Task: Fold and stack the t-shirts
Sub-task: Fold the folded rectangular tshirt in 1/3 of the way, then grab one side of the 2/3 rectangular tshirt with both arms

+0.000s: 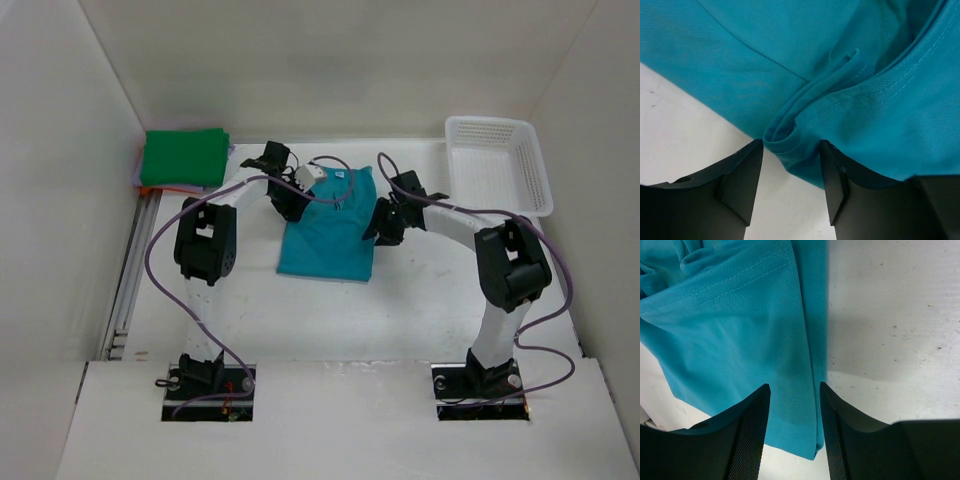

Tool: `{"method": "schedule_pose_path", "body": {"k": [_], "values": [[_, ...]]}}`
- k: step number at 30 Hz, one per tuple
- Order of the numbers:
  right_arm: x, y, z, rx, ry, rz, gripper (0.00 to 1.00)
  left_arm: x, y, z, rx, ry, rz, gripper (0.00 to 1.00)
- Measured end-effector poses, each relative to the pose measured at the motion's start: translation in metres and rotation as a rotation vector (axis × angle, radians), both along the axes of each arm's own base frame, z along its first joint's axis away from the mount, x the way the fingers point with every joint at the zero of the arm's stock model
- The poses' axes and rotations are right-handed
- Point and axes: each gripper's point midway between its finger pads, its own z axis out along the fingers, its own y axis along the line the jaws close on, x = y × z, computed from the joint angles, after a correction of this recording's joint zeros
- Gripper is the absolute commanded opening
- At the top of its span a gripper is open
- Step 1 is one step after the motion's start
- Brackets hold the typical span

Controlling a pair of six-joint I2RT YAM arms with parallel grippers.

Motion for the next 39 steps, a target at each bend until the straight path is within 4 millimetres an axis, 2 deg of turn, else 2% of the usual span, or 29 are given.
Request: {"method": "schedule_pose_path", "body": {"k": [4,6,7,9,10,12,17,19,21,25,30,32,35,37,39], "values": [[-0.001,0.002,-0.001,0.004,-0.001,-0.006,0.43,-0.004,-0.002,-0.005,-0.012,0.031,0.011,0.16],[-0.001,0.005,-0.002,0.008,-0.002,-0.006,0.33,-0.005,-0.003,-0.004,-0.023,0.038,0.020,0.11],[-0.001,0.005,-0.002,0.009,-0.002,-0.006,0.27,-0.004,-0.003,-0.004,-0.029,0.040,0.028,0.10],[-0.002,0.005,-0.003,0.010,0.001,-0.011,0.09,-0.002,-0.004,-0.003,-0.042,0.041,0.046,0.09],[-0.003,0.005,-0.005,0.011,0.004,-0.016,0.05,0.000,-0.003,-0.002,-0.049,0.039,0.057,0.08],[-0.006,0.004,-0.009,0.008,0.016,-0.026,0.01,0.004,-0.001,0.000,-0.063,0.031,0.079,0.08],[-0.016,-0.001,-0.021,-0.003,0.046,-0.040,0.00,0.006,0.006,0.005,-0.089,0.017,0.123,0.10],[-0.017,-0.001,-0.023,-0.002,0.049,-0.043,0.03,0.007,0.006,0.006,-0.099,0.012,0.133,0.14],[-0.017,-0.001,-0.024,0.000,0.051,-0.047,0.15,0.008,0.005,0.007,-0.104,0.009,0.141,0.22],[-0.014,0.000,-0.022,0.006,0.040,-0.047,0.32,0.012,0.004,0.009,-0.110,-0.008,0.148,0.51],[-0.011,-0.001,-0.011,0.010,0.001,-0.046,0.49,0.017,0.012,0.019,-0.091,-0.048,0.167,0.59],[-0.010,-0.002,0.004,0.017,-0.036,-0.047,0.53,0.017,0.018,0.033,-0.080,-0.089,0.173,0.61],[-0.012,-0.007,0.038,0.035,-0.122,-0.061,0.56,0.011,0.028,0.070,-0.068,-0.187,0.148,0.65],[-0.017,-0.010,0.060,0.055,-0.175,-0.077,0.57,-0.004,0.035,0.095,-0.051,-0.266,0.105,0.64],[-0.030,-0.010,0.071,0.076,-0.195,-0.088,0.57,-0.027,0.040,0.109,-0.018,-0.322,0.035,0.61]]}}
